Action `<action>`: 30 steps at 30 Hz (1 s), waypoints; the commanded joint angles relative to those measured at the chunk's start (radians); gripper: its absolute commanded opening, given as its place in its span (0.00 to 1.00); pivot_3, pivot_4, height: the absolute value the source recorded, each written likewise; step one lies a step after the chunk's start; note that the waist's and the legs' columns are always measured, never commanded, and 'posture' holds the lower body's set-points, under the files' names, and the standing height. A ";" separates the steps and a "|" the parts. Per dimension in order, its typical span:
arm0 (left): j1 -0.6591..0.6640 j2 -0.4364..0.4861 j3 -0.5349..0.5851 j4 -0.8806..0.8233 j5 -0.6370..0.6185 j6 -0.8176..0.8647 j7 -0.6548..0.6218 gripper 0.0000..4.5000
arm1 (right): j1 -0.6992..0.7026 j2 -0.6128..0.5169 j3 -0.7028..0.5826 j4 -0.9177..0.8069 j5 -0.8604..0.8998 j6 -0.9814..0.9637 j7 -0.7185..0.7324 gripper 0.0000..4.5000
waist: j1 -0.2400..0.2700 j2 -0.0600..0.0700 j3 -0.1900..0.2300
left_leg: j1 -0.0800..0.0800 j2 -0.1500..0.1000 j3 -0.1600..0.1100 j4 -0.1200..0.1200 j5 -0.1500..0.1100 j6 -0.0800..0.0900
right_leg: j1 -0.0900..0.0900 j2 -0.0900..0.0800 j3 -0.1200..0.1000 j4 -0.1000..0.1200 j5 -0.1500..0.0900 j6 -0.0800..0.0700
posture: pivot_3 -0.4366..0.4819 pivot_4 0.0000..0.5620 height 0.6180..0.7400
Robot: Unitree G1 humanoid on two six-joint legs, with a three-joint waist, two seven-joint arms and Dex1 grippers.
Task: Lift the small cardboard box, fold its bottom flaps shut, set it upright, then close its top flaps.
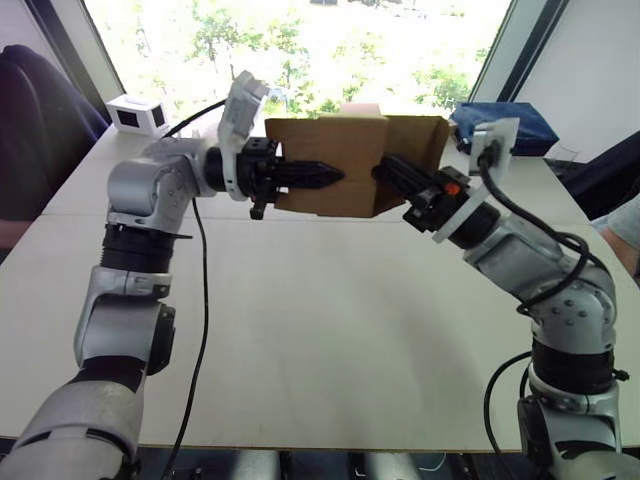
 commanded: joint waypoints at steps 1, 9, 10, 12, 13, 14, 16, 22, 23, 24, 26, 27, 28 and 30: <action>-0.010 -0.003 0.008 -0.009 -0.007 -0.010 0.003 0.00 | -0.015 0.002 -0.026 -0.029 0.004 -0.012 0.018 0.01 | 0.000 0.000 0.000 | 0.000 0.000 0.000 0.000 0.000 0.000 | 0.000 0.000 0.000 0.000 0.000 0.000 | 0.48 0.27 1.00; -0.028 0.004 0.015 0.066 0.016 -0.042 0.003 0.00 | 0.150 -0.139 -0.229 -0.132 0.303 0.039 0.019 0.01 | 0.002 0.000 0.000 | -0.001 0.000 0.000 0.000 0.000 0.000 | 0.000 -0.001 0.000 -0.001 0.000 0.000 | 0.48 0.27 1.00; -0.030 0.004 0.015 0.071 0.017 -0.044 0.002 0.00 | 0.175 -0.158 -0.256 -0.136 0.346 0.038 0.018 0.01 | 0.002 0.000 0.000 | -0.001 0.000 0.000 0.000 0.000 0.000 | 0.000 -0.001 0.000 -0.001 0.000 0.000 | 0.48 0.27 1.00; -0.036 0.003 0.017 0.082 0.018 -0.046 0.000 0.00 | 0.243 -0.209 -0.300 -0.151 0.396 0.051 0.021 0.01 | 0.001 0.000 0.000 | 0.000 0.000 0.000 0.000 0.000 0.000 | 0.000 -0.001 0.000 -0.001 0.000 0.000 | 0.48 0.27 1.00; -0.038 0.002 0.018 0.087 0.017 -0.045 -0.001 0.00 | 0.276 -0.234 -0.315 -0.161 0.411 0.059 0.025 0.01 | 0.002 0.000 0.000 | 0.000 0.000 0.000 0.000 0.000 0.000 | 0.000 -0.001 0.000 -0.001 0.000 0.000 | 0.48 0.27 1.00; -0.041 0.001 0.018 0.092 0.018 -0.046 -0.003 0.00 | 0.310 -0.259 -0.321 -0.172 0.403 0.066 0.026 0.01 | 0.002 0.000 0.000 | 0.000 0.000 -0.001 0.000 0.000 0.000 | 0.001 -0.001 0.000 -0.001 0.000 0.000 | 0.48 0.27 1.00; -0.046 -0.002 0.017 0.101 0.020 -0.048 -0.005 0.00 | 0.367 -0.295 -0.307 -0.191 0.359 0.075 0.037 0.01 | 0.001 -0.001 0.000 | 0.000 0.000 -0.001 0.000 0.000 0.000 | 0.001 0.000 0.000 -0.001 0.000 0.000 | 0.48 0.27 1.00; -0.055 -0.014 0.015 0.101 0.014 -0.041 -0.008 0.00 | 0.373 -0.275 -0.210 -0.190 0.222 0.032 0.043 0.01 | -0.001 0.000 0.000 | 0.000 0.001 0.000 0.000 0.000 0.000 | 0.000 0.001 0.000 -0.001 0.000 0.000 | 0.48 0.27 1.00; -0.055 -0.015 0.013 0.097 0.013 -0.039 -0.009 0.00 | 0.359 -0.265 -0.190 -0.185 0.198 0.025 0.044 0.01 | 0.000 0.000 0.000 | 0.000 0.001 0.000 0.000 0.000 0.000 | 0.000 0.001 0.000 -0.001 0.000 0.000 | 0.48 0.27 1.00; -0.054 -0.016 0.013 0.094 0.012 -0.037 -0.010 0.00 | 0.350 -0.259 -0.176 -0.182 0.181 0.021 0.045 0.01 | 0.000 -0.001 0.000 | 0.000 0.001 0.000 0.000 0.000 0.000 | 0.000 0.001 0.000 -0.001 0.000 0.000 | 0.48 0.27 1.00; -0.055 -0.014 0.013 0.082 0.007 -0.028 -0.010 0.00 | 0.329 -0.244 -0.152 -0.176 0.152 0.011 0.042 0.01 | 0.001 -0.001 0.000 | 0.000 0.001 0.000 0.000 0.000 0.000 | 0.000 0.001 0.000 -0.001 0.000 0.000 | 0.48 0.27 1.00; -0.056 -0.012 0.015 0.075 0.004 -0.022 -0.010 0.00 | 0.319 -0.237 -0.142 -0.173 0.137 0.007 0.043 0.01 | 0.001 -0.001 0.000 | 0.000 0.001 0.000 0.000 0.000 0.000 | 0.000 0.001 0.000 -0.001 0.000 0.000 | 0.48 0.27 1.00; -0.055 -0.009 0.020 0.063 -0.005 -0.009 -0.008 0.00 | 0.304 -0.227 -0.128 -0.165 0.118 0.002 0.046 0.01 | 0.002 -0.001 0.000 | 0.000 0.001 0.000 0.000 0.000 0.000 | 0.000 0.001 0.000 -0.001 0.000 0.000 | 0.48 0.27 1.00; -0.050 -0.007 0.027 0.043 -0.017 0.009 -0.005 0.00 | 0.285 -0.216 -0.109 -0.154 0.088 -0.003 0.055 0.01 | 0.002 -0.001 0.000 | 0.000 0.001 0.000 0.000 0.000 0.000 | 0.000 0.001 0.000 -0.001 0.000 0.000 | 0.48 0.27 1.00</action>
